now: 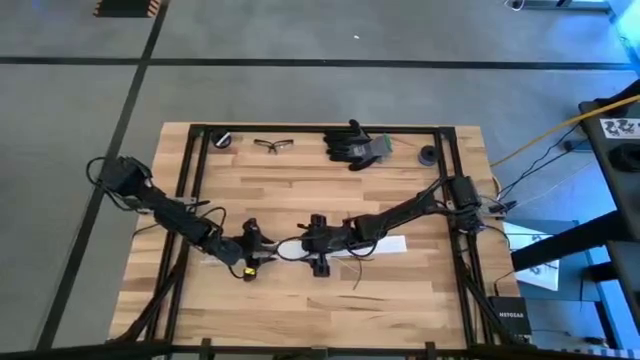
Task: Ziptie cables
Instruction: Close the white cable duct
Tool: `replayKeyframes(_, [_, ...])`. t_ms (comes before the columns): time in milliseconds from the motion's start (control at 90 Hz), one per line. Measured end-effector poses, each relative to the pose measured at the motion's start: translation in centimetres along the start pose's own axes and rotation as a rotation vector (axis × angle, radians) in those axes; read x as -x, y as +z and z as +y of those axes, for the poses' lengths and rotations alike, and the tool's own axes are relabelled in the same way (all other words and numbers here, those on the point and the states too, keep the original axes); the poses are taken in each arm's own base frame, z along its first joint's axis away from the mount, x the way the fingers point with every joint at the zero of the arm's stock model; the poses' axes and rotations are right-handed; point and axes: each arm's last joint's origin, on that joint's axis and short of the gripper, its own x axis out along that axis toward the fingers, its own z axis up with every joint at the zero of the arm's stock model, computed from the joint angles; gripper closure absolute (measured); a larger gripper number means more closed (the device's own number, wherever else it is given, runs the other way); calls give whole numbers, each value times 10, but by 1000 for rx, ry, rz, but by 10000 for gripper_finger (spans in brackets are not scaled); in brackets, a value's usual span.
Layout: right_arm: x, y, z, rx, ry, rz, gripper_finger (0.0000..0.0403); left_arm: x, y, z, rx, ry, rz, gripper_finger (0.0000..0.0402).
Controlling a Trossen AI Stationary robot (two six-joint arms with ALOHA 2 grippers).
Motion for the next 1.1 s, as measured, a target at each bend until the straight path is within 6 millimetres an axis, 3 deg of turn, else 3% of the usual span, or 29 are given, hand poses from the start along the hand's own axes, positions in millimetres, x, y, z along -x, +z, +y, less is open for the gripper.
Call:
replayKeyframes(289, [0, 1, 1, 4, 41, -11, 191, 0, 0, 0, -2, -3, 2, 189])
replayKeyframes(656, [-12, 6, 3, -32, 45, -94, 191, -1, 3, -2, 1, -11, 3, 189])
replayKeyframes(1100, [-30, 18, 4, -25, 34, -65, 191, 0, 1, -4, -30, -19, 33, 189])
